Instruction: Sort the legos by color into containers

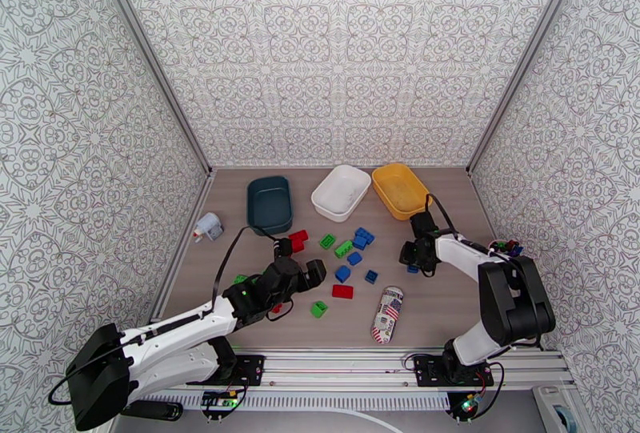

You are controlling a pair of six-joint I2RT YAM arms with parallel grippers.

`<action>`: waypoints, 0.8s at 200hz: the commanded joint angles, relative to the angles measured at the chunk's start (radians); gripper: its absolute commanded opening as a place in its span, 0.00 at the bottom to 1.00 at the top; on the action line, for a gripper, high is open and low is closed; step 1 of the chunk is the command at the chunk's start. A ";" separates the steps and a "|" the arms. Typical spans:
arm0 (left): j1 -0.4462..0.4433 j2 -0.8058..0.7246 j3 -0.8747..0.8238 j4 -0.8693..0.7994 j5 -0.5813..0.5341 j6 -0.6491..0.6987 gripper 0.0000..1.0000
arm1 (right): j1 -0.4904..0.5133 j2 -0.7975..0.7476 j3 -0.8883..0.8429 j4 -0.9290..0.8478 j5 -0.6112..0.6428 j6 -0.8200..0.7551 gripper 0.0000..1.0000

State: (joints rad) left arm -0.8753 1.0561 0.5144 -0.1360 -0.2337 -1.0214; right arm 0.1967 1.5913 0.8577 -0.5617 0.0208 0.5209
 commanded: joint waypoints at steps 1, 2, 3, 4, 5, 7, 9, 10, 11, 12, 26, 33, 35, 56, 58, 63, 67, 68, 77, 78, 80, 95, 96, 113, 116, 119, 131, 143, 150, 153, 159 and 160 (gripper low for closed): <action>-0.002 0.003 -0.005 0.025 -0.005 -0.006 0.99 | -0.001 -0.030 -0.011 -0.005 -0.006 -0.004 0.36; -0.001 0.004 -0.005 0.027 -0.006 -0.006 0.99 | -0.001 -0.031 -0.011 -0.006 -0.006 -0.003 0.35; 0.000 0.005 -0.005 0.028 -0.005 -0.006 0.99 | -0.001 -0.033 -0.010 -0.006 -0.008 -0.003 0.35; 0.000 0.005 -0.005 0.028 -0.004 -0.006 0.99 | -0.001 -0.033 -0.011 -0.006 -0.009 -0.003 0.35; 0.000 0.005 -0.005 0.030 -0.004 -0.006 0.99 | 0.000 -0.035 -0.011 -0.007 -0.009 -0.002 0.34; 0.001 0.006 -0.004 0.032 -0.003 -0.005 0.99 | 0.000 -0.038 -0.010 -0.008 -0.013 -0.004 0.33; 0.002 0.007 -0.005 0.034 -0.002 -0.005 0.99 | -0.001 -0.042 -0.011 -0.008 -0.015 -0.004 0.32; 0.002 0.008 -0.003 0.035 -0.002 -0.003 0.99 | -0.001 -0.043 -0.011 -0.008 -0.015 -0.004 0.32; 0.002 0.008 -0.003 0.036 -0.001 -0.003 0.99 | 0.000 -0.045 -0.011 -0.008 -0.017 -0.004 0.31; 0.002 0.010 -0.002 0.036 0.001 -0.003 0.99 | 0.000 -0.047 -0.011 -0.007 -0.018 -0.005 0.31; 0.013 0.025 0.023 0.029 0.017 0.016 0.99 | 0.000 -0.071 -0.010 -0.007 -0.039 -0.003 0.26; 0.017 0.032 0.041 0.018 0.022 0.027 0.99 | 0.000 -0.082 -0.008 -0.007 -0.054 0.000 0.25; 0.018 0.036 0.046 0.015 0.023 0.031 1.00 | 0.000 -0.084 -0.007 -0.007 -0.059 0.002 0.24; 0.028 0.062 0.097 0.008 0.032 0.072 0.99 | 0.000 -0.097 0.020 -0.018 -0.100 0.011 0.20; 0.029 0.067 0.101 0.009 0.033 0.077 0.99 | 0.000 -0.097 0.024 -0.019 -0.105 0.013 0.20; 0.035 0.075 0.111 0.014 0.039 0.085 0.99 | -0.001 -0.097 0.035 -0.027 -0.114 0.015 0.19; 0.040 0.083 0.120 0.019 0.046 0.091 0.99 | 0.000 -0.097 0.046 -0.033 -0.119 0.015 0.19; 0.042 0.086 0.122 0.021 0.048 0.092 0.99 | 0.000 -0.097 0.047 -0.035 -0.121 0.016 0.19; 0.057 0.111 0.141 0.036 0.073 0.103 0.99 | -0.001 -0.099 0.075 -0.049 -0.132 0.019 0.18; 0.058 0.114 0.144 0.037 0.076 0.104 0.99 | -0.001 -0.100 0.078 -0.050 -0.132 0.020 0.18; 0.062 0.120 0.149 0.042 0.083 0.106 0.99 | 0.000 -0.100 0.083 -0.053 -0.135 0.020 0.18; 0.092 0.172 0.193 0.060 0.138 0.124 0.99 | -0.002 -0.110 0.125 -0.072 -0.146 0.024 0.19; 0.093 0.176 0.197 0.060 0.143 0.126 0.99 | -0.002 -0.110 0.128 -0.073 -0.147 0.024 0.19; 0.117 0.243 0.268 0.070 0.199 0.150 0.99 | -0.007 -0.119 0.183 -0.086 -0.147 0.027 0.22; 0.118 0.254 0.282 0.072 0.209 0.155 1.00 | -0.009 -0.119 0.195 -0.088 -0.148 0.028 0.23; 0.120 0.266 0.292 0.074 0.218 0.160 0.99 | -0.012 -0.118 0.207 -0.091 -0.149 0.028 0.23; 0.126 0.316 0.346 0.082 0.246 0.176 0.99 | -0.030 -0.106 0.263 -0.097 -0.163 0.032 0.24; 0.130 0.368 0.400 0.088 0.275 0.185 0.99 | -0.052 -0.082 0.320 -0.098 -0.177 0.037 0.24; 0.132 0.398 0.432 0.091 0.293 0.188 0.99 | -0.064 -0.062 0.357 -0.100 -0.180 0.040 0.24; 0.131 0.411 0.445 0.091 0.302 0.188 0.99 | -0.068 -0.054 0.373 -0.101 -0.181 0.043 0.24; 0.132 0.437 0.471 0.093 0.317 0.191 0.99 | -0.079 -0.029 0.407 -0.102 -0.184 0.045 0.24; 0.132 0.442 0.475 0.093 0.321 0.191 0.99 | -0.081 -0.023 0.419 -0.103 -0.185 0.046 0.24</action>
State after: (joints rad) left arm -0.7513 1.4223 0.8898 -0.0772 -0.0162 -0.8761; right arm 0.1577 1.5097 1.1465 -0.6445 -0.1341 0.5434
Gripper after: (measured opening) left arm 0.993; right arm 0.309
